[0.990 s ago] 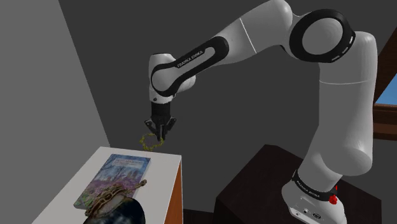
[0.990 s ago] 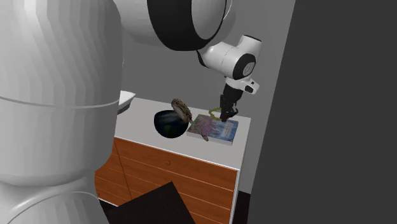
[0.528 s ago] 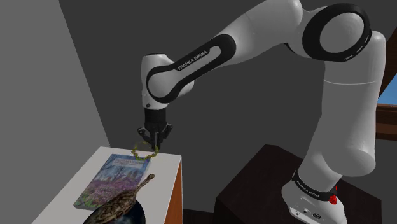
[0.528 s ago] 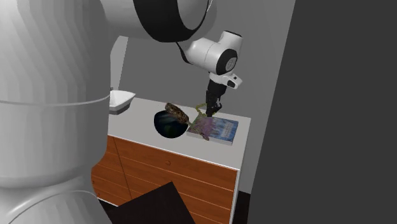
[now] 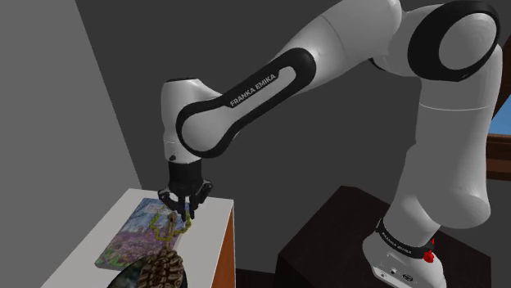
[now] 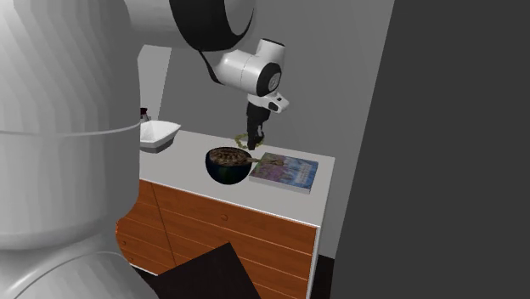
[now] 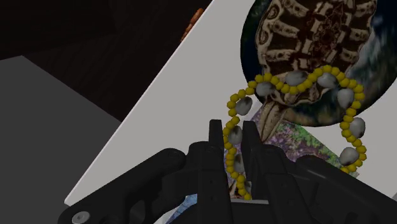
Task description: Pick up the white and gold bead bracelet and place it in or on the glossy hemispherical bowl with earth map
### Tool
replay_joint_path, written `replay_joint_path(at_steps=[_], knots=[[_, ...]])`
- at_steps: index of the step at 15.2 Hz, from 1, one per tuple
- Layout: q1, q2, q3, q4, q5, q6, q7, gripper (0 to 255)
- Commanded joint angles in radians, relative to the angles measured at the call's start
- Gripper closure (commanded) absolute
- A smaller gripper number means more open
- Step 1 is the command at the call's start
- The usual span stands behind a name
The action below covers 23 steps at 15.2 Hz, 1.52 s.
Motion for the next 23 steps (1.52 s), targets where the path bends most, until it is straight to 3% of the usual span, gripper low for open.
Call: replay_joint_path(at_steps=[1,10,23], knots=[[0.031,0.001,0.014,-0.005,-0.005,0.015,0.047,255],[0.183,0.060,0.061,0.068,-0.061,0.037,0.268,255],[0.201,0.162,0.042,0.023,-0.092,0.179,0.264,255]])
